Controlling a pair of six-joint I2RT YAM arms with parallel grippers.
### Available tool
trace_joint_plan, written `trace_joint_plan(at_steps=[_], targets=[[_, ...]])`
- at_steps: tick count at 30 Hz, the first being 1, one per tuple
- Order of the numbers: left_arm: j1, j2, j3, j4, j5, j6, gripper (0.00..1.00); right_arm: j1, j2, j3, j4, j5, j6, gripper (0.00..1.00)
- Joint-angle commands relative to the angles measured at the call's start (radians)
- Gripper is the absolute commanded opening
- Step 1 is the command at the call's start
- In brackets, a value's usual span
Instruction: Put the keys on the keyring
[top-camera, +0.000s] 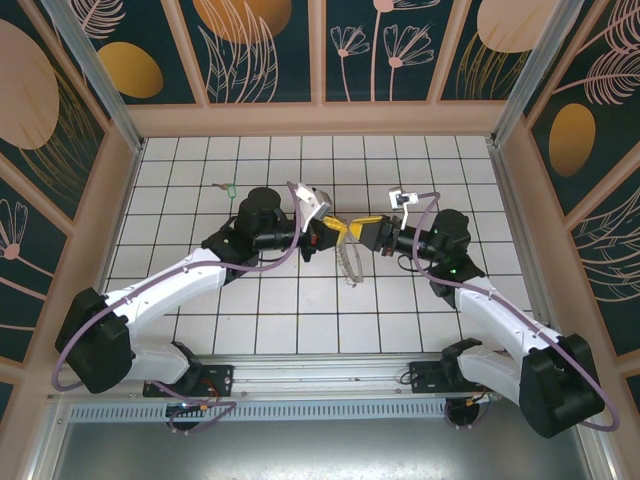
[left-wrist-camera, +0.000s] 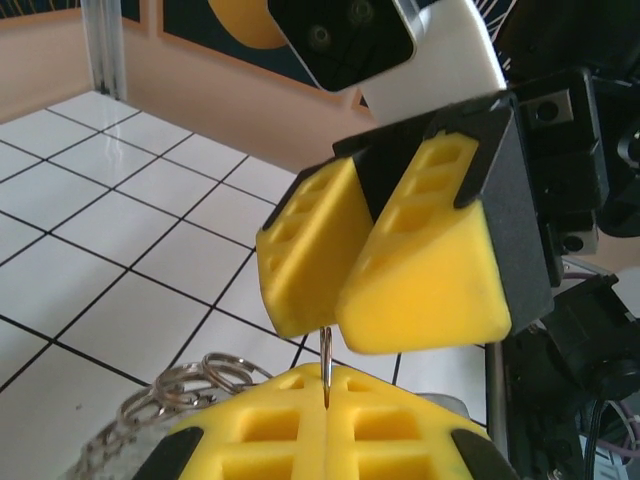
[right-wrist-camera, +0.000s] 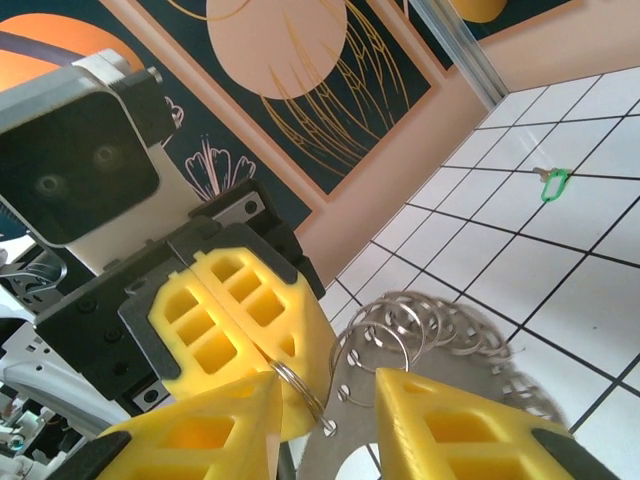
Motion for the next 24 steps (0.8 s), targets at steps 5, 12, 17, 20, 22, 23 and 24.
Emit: trace_joint_plan(at_steps=[5,12,17,20,22,23,24], targets=[[-0.002,0.006,0.048,0.077,0.053,-0.016,0.0,0.004,-0.012,0.024,0.069,-0.041,0.006,0.3],[-0.002,0.023,0.057,0.079,0.086,-0.024,0.0,0.005,-0.022,0.031,0.073,-0.046,0.005,0.24],[-0.003,0.031,0.058,0.081,0.108,-0.03,0.0,0.005,-0.026,0.035,0.082,-0.06,0.006,0.19],[-0.003,0.037,0.062,0.082,0.132,-0.035,0.0,0.005,-0.028,0.036,0.087,-0.069,0.003,0.15],[-0.003,0.043,0.064,0.082,0.149,-0.038,0.0,0.005,-0.031,0.035,0.097,-0.079,0.003,0.13],[-0.003,0.044,0.065,0.083,0.156,-0.04,0.0,0.005,-0.033,0.035,0.102,-0.085,0.004,0.12],[-0.003,0.048,0.065,0.087,0.167,-0.044,0.0,0.005,-0.036,0.035,0.106,-0.09,0.002,0.11]])
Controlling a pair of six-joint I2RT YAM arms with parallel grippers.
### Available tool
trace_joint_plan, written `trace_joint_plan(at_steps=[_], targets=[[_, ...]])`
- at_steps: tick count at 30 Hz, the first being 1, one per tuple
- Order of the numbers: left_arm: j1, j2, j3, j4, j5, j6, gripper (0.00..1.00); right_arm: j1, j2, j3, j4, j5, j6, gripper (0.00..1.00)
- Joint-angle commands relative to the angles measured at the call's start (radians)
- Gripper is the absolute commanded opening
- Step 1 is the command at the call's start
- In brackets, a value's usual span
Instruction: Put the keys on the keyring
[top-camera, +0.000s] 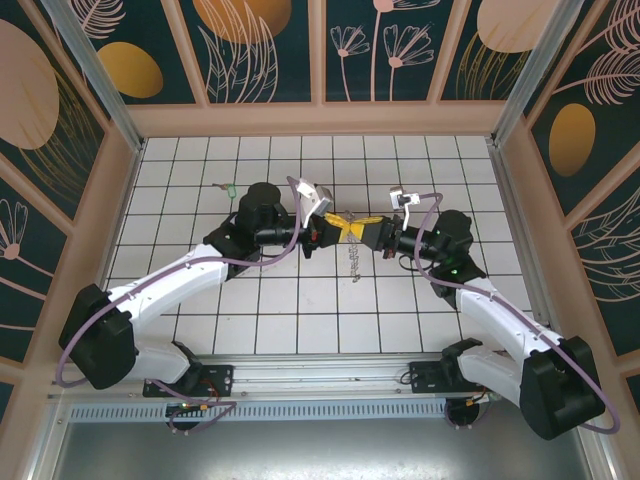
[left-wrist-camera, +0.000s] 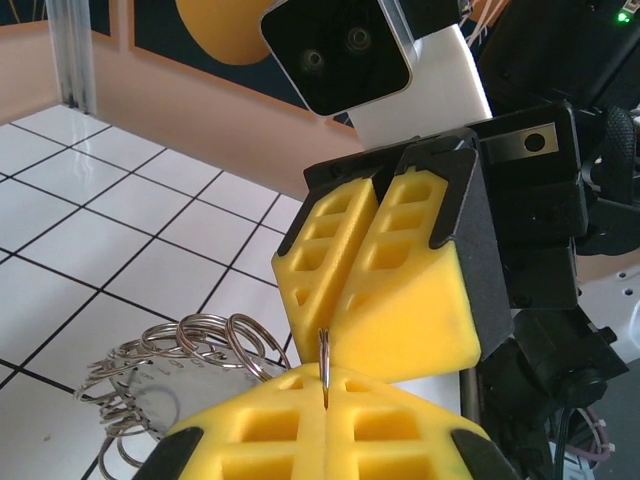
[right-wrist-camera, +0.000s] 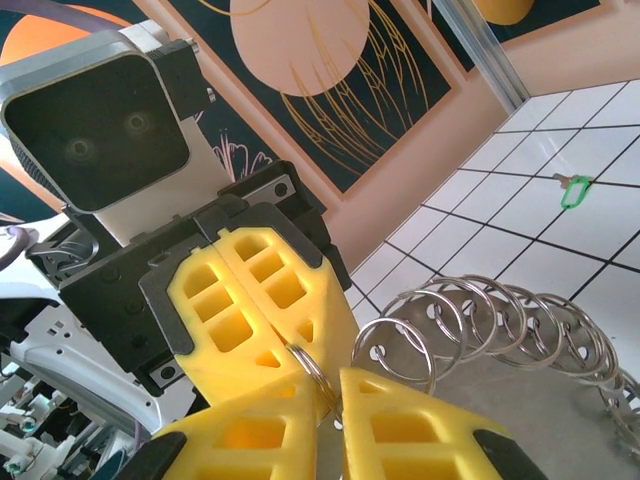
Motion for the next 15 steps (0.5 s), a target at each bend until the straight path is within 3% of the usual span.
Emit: trace_joint_plan(at_steps=[1,10,15], targets=[[-0.015,0.02,0.041,0.064,0.101,-0.014,0.0,0.006,-0.028,0.033,0.084,-0.061,-0.004,0.11],[-0.015,0.048,0.046,0.117,0.187,-0.066,0.0,0.006,-0.056,0.05,0.093,-0.067,-0.039,0.18],[-0.015,0.054,0.054,0.116,0.197,-0.07,0.0,0.006,-0.04,0.067,0.108,-0.08,-0.035,0.06]])
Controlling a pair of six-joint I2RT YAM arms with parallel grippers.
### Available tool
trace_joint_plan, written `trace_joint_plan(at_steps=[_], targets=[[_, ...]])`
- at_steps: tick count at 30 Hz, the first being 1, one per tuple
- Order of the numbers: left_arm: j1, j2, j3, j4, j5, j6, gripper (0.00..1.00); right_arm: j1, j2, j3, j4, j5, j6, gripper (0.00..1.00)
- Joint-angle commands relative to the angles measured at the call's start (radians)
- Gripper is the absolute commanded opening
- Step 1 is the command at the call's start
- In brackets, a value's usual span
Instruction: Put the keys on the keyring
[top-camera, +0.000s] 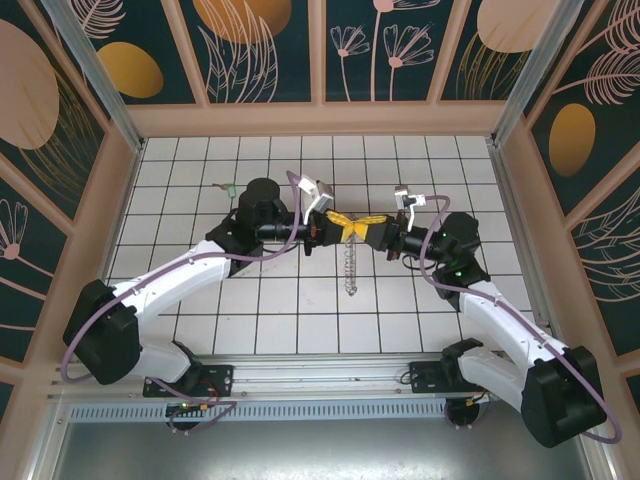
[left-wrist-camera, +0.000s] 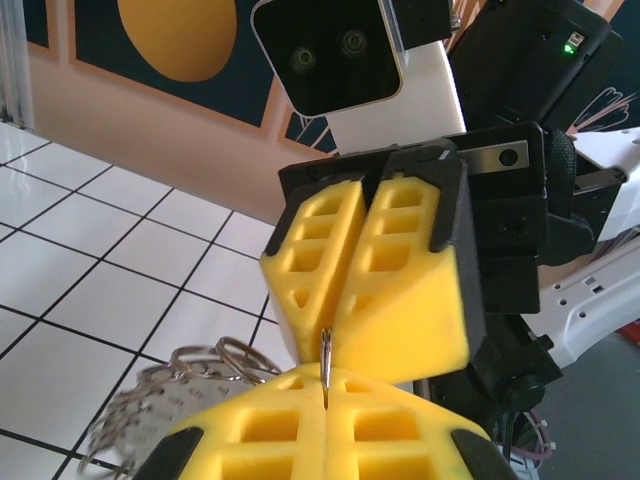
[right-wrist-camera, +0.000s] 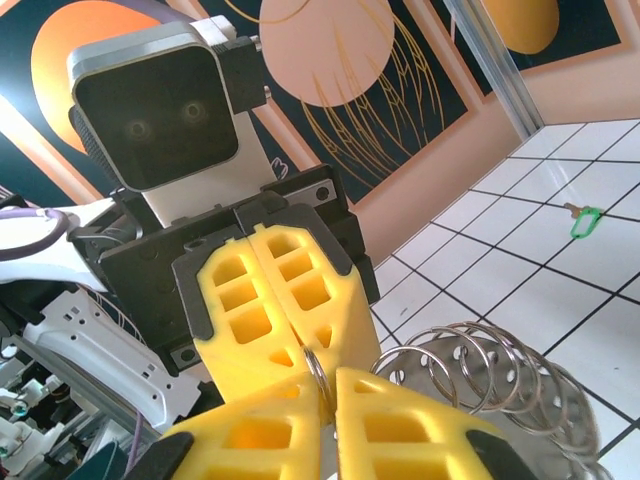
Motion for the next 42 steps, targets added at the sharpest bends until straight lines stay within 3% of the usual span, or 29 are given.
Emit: trace_joint_plan(at_steps=[1,8,12,16,22,26,31,42], targets=[[-0.028,0.027,0.036,0.047,0.079,-0.011,0.0,0.018,0.003,0.064,0.091,-0.05,-0.008,0.01],[-0.029,0.027,0.032,0.056,0.029,-0.029,0.0,0.017,0.002,0.074,0.098,-0.018,-0.007,0.0],[-0.029,-0.01,-0.007,0.133,-0.102,-0.085,0.22,0.015,-0.007,0.069,0.107,0.027,-0.008,0.0],[-0.027,-0.081,-0.084,0.245,-0.303,-0.186,0.44,0.013,-0.011,0.064,0.151,0.056,0.006,0.0],[-0.026,-0.161,-0.128,0.304,-0.493,-0.276,0.6,0.011,-0.008,0.059,0.259,0.093,0.038,0.0],[-0.027,-0.177,-0.138,0.328,-0.524,-0.309,0.61,0.013,0.008,0.052,0.356,0.125,0.071,0.0],[-0.027,-0.156,-0.128,0.384,-0.457,-0.369,0.59,0.021,0.038,0.054,0.479,0.169,0.106,0.0],[-0.027,-0.106,-0.142,0.593,-0.339,-0.525,0.44,0.065,0.105,0.043,0.683,0.335,0.15,0.0]])
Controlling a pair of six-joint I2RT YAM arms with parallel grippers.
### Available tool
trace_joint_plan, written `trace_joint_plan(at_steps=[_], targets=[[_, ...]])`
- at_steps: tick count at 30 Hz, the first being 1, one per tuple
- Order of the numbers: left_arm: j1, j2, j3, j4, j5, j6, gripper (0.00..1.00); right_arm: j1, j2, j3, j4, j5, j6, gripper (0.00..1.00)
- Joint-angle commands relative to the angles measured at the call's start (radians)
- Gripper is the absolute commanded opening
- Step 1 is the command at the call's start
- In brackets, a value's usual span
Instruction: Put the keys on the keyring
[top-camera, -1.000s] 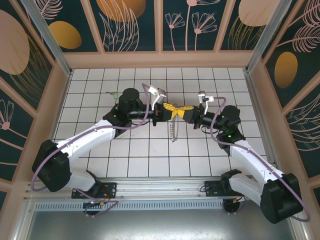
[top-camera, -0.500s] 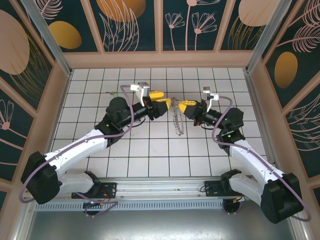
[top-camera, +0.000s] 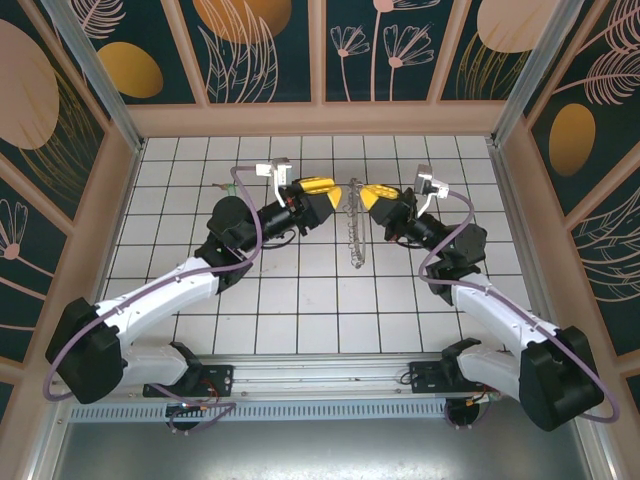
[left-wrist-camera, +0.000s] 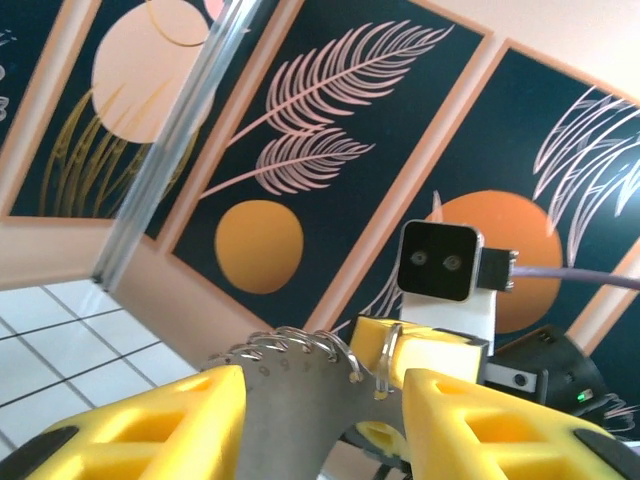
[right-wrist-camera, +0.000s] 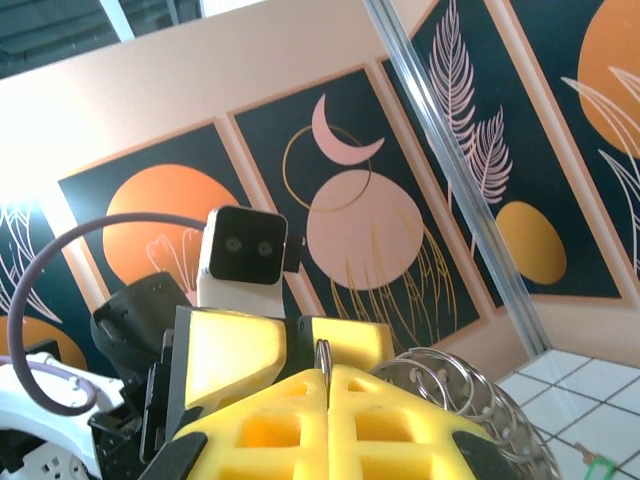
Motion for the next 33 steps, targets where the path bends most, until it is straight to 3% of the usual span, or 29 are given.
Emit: trace_joint_plan(at_steps=[1,9,33], targets=[[-0.001,0.02,-0.012,0.134,0.059,-0.072,0.43,0.017,0.015,0.023,0.158,0.07,0.027,0.0],[-0.001,0.054,-0.006,0.185,0.065,-0.101,0.38,0.044,0.067,0.043,0.194,0.09,0.04,0.0],[-0.001,0.127,0.023,0.256,0.038,-0.122,0.35,0.078,0.11,0.059,0.196,0.072,0.035,0.0]])
